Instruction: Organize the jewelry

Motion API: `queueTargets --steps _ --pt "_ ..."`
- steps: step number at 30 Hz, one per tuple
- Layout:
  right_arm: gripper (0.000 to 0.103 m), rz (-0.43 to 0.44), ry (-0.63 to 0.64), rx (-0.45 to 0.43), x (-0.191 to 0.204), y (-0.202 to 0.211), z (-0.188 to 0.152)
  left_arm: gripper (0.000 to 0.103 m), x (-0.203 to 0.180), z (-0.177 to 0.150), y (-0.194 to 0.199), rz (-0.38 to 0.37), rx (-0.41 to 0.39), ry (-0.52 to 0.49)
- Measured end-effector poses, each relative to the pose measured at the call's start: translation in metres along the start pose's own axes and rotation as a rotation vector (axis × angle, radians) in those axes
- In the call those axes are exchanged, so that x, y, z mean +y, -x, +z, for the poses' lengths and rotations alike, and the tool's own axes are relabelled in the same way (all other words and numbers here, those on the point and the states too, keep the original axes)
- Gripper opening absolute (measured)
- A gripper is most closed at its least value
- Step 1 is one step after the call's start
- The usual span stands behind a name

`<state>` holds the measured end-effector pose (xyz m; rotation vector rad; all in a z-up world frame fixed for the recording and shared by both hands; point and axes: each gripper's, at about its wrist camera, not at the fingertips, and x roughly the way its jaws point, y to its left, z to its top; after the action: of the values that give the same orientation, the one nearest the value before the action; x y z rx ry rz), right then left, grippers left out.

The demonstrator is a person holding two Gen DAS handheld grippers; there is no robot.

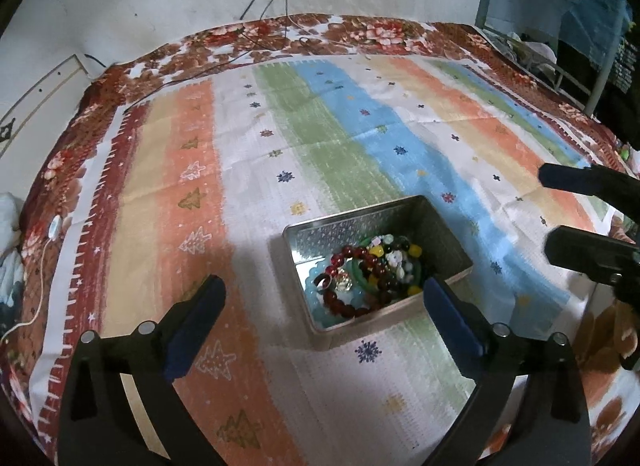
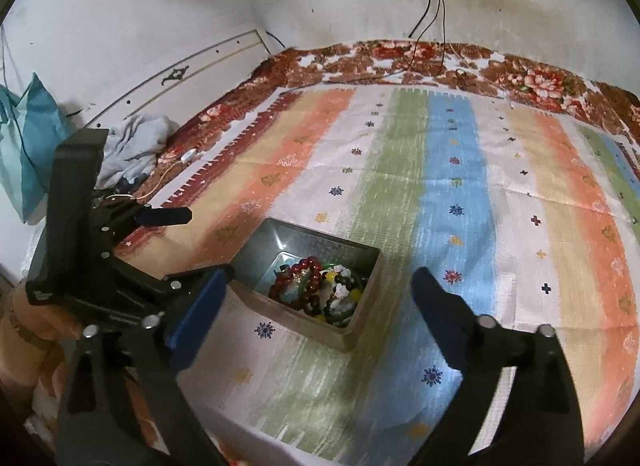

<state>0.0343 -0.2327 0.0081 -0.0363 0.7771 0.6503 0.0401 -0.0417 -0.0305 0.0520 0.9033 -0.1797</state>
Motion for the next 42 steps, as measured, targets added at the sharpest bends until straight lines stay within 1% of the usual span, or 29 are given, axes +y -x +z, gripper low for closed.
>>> queueTargets --steps 2,6,10,13,17,26,33,42 --pt "0.098 -0.010 0.023 -0.011 0.003 0.004 -0.007 0.097 -0.001 -0.004 0.003 0.008 -0.009 0.001" --pt "0.098 -0.036 0.069 -0.035 0.010 0.010 -0.015 0.097 -0.005 -0.010 0.014 0.078 -0.064 -0.012" --pt "0.098 -0.032 0.068 -0.057 0.009 0.011 -0.022 0.097 -0.005 -0.012 0.022 0.078 -0.107 0.001" --pt "0.098 -0.039 0.071 -0.051 0.008 0.008 -0.026 0.097 -0.006 -0.014 0.025 0.089 -0.128 0.002" --pt "0.098 -0.037 0.068 -0.048 0.009 0.005 -0.026 0.097 -0.010 -0.016 0.030 0.077 -0.157 -0.011" --pt "0.098 -0.051 0.069 -0.036 0.009 -0.001 -0.030 0.097 -0.015 -0.017 0.029 0.072 -0.168 -0.035" --pt "0.098 -0.051 0.067 -0.038 0.009 -0.003 -0.031 0.097 -0.015 -0.017 0.026 0.075 -0.161 -0.025" --pt "0.098 -0.052 0.064 -0.040 0.010 -0.004 -0.032 0.097 -0.012 -0.015 0.027 0.059 -0.167 -0.008"
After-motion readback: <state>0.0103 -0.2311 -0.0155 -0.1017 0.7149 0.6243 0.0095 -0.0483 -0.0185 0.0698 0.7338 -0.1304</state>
